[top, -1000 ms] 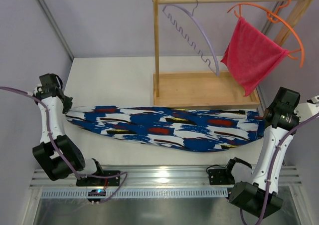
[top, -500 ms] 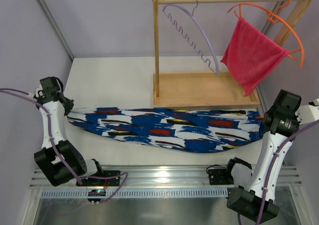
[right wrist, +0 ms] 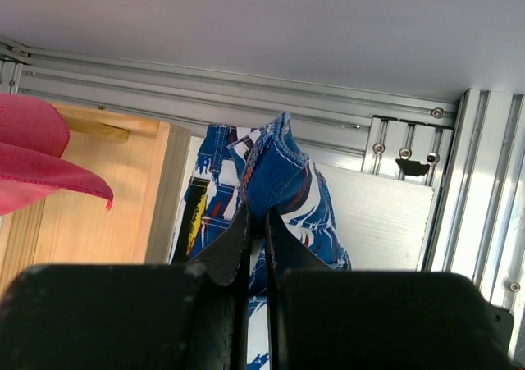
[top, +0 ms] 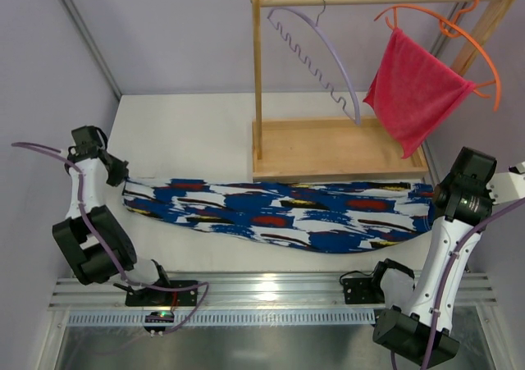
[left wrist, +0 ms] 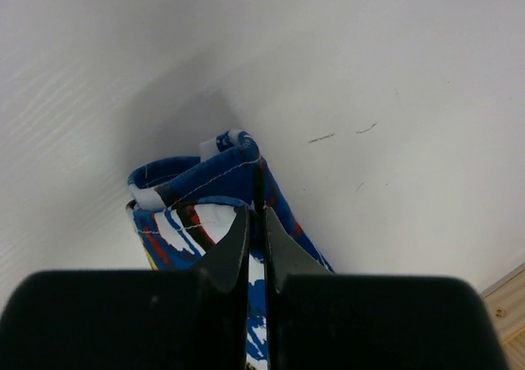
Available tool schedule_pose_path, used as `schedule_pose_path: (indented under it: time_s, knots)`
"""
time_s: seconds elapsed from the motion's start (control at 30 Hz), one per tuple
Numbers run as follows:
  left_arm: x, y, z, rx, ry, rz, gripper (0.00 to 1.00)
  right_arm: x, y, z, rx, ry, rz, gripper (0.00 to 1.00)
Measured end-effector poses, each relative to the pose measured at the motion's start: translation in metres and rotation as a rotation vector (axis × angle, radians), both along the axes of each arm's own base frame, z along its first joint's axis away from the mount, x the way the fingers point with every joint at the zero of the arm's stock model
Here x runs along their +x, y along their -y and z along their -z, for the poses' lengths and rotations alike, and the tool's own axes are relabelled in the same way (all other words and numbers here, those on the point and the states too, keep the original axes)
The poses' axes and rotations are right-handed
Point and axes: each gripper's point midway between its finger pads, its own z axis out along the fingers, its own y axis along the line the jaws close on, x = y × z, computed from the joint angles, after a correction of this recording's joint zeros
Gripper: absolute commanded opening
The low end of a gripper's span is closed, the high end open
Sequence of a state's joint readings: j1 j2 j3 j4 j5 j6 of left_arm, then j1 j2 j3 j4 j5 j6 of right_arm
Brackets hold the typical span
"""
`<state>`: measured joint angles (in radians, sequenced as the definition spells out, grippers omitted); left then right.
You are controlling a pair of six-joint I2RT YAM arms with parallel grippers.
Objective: Place the trousers on the hanger
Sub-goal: Fold the trousers
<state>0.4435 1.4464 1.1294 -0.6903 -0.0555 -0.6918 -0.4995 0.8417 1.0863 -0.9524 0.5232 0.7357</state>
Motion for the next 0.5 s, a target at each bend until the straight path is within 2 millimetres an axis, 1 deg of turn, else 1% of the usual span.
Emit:
schedule_pose_path:
  time_s: [0.13, 0.37, 0.43, 0.5]
  knots:
    - [0.013, 0.004, 0.009, -0.036, 0.016, 0.038, 0.00, 0.001, 0.000, -0.001, -0.004, 0.010, -0.001, 0.04]
    - [0.044, 0.009, 0.001, -0.068, 0.145, 0.098, 0.00, 0.002, 0.001, 0.003, -0.004, 0.009, -0.001, 0.04]
    - [0.048, 0.009, 0.003, -0.075, 0.147, 0.094, 0.01, 0.003, 0.001, 0.003, -0.004, 0.008, -0.001, 0.04]
    - [0.045, 0.007, 0.005, -0.070, 0.125, 0.076, 0.00, 0.003, 0.002, 0.003, -0.007, 0.009, -0.002, 0.04]
